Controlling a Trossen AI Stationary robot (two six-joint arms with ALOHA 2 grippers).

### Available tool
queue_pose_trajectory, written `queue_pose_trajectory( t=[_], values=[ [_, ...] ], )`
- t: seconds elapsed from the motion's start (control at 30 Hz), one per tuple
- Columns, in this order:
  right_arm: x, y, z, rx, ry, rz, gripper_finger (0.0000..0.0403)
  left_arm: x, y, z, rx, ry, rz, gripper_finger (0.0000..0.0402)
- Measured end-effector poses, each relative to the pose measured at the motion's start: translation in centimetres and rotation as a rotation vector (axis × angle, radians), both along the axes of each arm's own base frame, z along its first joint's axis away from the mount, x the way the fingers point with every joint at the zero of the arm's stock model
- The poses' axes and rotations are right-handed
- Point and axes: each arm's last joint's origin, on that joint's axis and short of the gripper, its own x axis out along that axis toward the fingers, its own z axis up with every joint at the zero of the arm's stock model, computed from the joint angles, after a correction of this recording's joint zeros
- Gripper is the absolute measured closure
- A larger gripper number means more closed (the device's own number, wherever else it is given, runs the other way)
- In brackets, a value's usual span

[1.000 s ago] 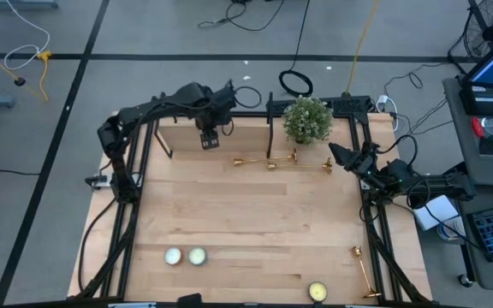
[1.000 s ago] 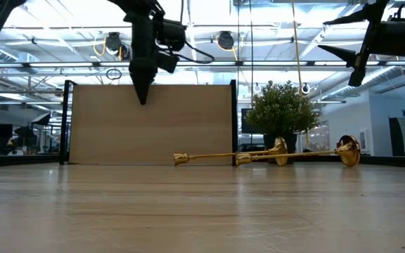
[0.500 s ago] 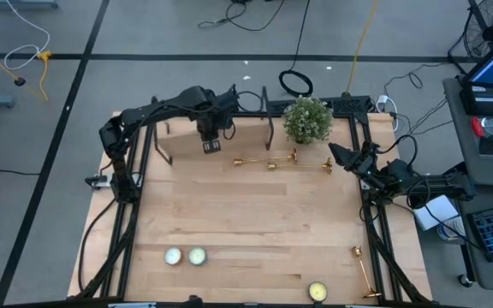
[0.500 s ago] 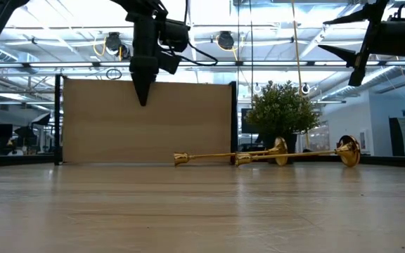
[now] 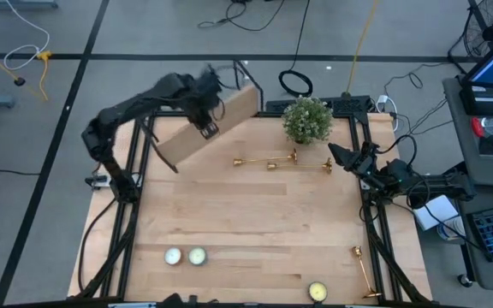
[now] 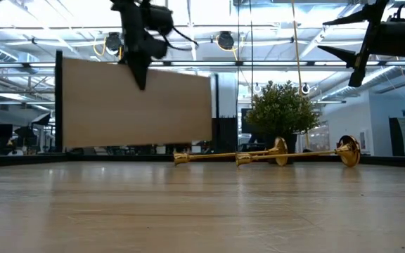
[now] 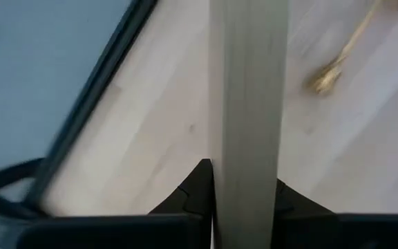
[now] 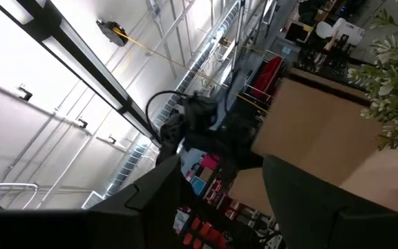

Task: Pick & Place candle stick holders
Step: Prepare the shelf

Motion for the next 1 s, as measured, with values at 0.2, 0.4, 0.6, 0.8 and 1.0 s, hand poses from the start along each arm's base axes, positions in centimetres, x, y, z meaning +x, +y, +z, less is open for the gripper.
queue_pose_trajectory(
  t=[0.2, 0.4, 0.6, 0.8, 1.0],
  values=[
    [0.0, 0.0, 0.0, 0.000, 0.000, 0.000, 0.0200, -2.4, 0.0, 5.8, -0.101, -0.521, 0.140, 0.0351],
    [0.0, 0.0, 0.0, 0.000, -0.001, 0.000, 0.0200, -2.9, -1.7, 10.8, -0.205, -0.942, 0.112, 0.0351],
    [0.0, 0.0, 0.0, -0.001, -0.001, 0.001, 0.0200, -1.4, -4.6, 12.8, -0.340, -1.101, 0.121, 0.0351],
    [0.0, 0.0, 0.0, -0.007, -0.001, 0.012, 0.0200, 0.7, -9.0, 13.1, -0.419, -1.122, 0.173, 0.0351],
    [0.0, 0.1, 0.2, -0.014, -0.018, 0.026, 0.0200, 2.1, -13.2, 13.6, -0.404, -1.184, 0.230, 0.0351]
  ],
)
